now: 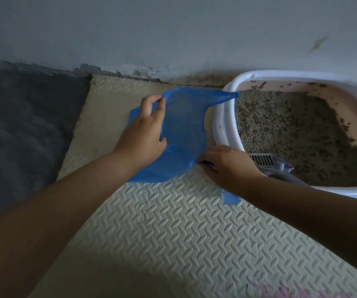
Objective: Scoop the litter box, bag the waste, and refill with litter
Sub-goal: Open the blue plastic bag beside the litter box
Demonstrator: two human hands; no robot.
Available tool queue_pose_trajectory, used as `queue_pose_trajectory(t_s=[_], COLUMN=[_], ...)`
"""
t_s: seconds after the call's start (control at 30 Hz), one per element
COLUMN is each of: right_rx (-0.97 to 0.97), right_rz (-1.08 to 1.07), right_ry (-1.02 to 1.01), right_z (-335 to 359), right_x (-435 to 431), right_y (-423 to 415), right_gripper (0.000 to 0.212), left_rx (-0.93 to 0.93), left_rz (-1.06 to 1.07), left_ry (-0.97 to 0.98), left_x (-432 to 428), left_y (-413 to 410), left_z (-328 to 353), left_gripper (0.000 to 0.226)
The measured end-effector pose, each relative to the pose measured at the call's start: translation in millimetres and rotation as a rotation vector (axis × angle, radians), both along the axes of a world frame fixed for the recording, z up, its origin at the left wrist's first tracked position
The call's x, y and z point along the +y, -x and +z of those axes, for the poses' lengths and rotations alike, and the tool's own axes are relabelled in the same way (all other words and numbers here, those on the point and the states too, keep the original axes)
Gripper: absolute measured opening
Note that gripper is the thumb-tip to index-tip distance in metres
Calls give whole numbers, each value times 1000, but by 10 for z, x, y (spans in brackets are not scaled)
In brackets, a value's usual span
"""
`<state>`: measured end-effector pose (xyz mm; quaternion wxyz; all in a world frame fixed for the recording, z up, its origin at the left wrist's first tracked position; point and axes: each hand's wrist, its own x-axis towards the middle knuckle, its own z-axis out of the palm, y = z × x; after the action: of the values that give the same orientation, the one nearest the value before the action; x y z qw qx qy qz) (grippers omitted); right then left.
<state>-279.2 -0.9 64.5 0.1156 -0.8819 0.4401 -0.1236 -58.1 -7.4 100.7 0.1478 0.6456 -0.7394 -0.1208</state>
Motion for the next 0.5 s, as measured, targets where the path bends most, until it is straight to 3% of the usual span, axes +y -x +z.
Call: queue_pose_trajectory(t_s=[0.07,0.17,0.5], right_rx=[4,31,91], right_rz=[115,229,175], right_ry=[16,22,-41], right_z=[-39,-65,85], right_x=[53,83,188], right_y=[67,164,422], right_gripper=[6,21,35], left_rx=[-6,-28,-12], left_rz=[15,25,13], left_ry=[-3,-24,-33], left_x=[12,15,-37], left_y=[15,75,315], left_z=[-5,-13,3], left_gripper=[82,83,80])
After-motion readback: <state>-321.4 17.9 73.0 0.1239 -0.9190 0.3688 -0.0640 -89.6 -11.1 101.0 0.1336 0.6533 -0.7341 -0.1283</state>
